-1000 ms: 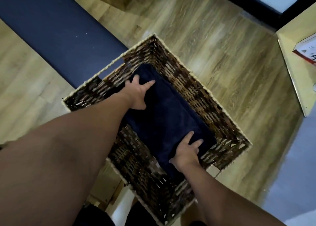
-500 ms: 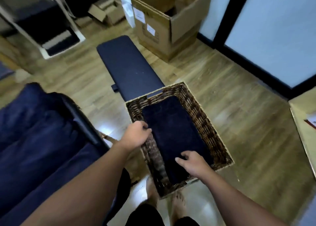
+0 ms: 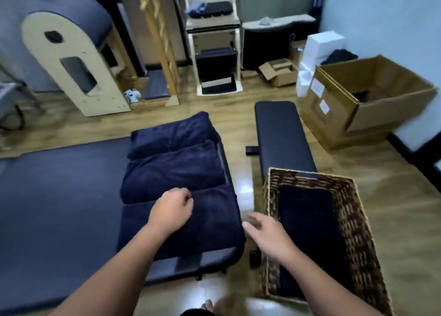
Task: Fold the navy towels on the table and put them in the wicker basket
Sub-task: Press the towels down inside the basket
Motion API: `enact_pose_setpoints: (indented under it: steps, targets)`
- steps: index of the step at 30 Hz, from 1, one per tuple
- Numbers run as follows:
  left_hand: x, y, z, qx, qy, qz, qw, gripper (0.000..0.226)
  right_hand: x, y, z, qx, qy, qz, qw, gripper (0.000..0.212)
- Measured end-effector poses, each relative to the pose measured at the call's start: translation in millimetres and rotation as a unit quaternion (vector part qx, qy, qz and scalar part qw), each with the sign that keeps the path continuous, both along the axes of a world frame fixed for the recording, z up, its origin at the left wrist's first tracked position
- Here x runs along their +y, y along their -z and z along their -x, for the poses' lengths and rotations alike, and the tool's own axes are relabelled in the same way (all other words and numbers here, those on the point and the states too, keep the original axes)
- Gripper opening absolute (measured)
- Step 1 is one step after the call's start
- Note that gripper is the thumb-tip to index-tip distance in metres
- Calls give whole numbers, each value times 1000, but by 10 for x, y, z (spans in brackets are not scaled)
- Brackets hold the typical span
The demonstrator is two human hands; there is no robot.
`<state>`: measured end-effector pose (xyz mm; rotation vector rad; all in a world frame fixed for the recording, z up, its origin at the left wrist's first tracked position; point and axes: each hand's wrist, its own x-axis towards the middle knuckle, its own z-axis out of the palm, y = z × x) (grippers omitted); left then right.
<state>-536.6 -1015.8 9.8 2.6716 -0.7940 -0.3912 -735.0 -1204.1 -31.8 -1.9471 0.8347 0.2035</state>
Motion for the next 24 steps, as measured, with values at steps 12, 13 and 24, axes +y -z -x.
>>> enact_pose_setpoints:
  steps: [12, 13, 24]
  targets:
    - [1281, 470, -266, 106, -202, -32, 973, 68, 502, 44, -975, 83, -51, 80, 992, 95]
    - [1299, 500, -302, 150, -218, -1, 964, 73, 495, 76, -1003, 82, -39, 65, 994, 99]
    - [1224, 467, -468, 242, -203, 94, 944, 80, 400, 86, -949, 83, -3, 66, 994, 93]
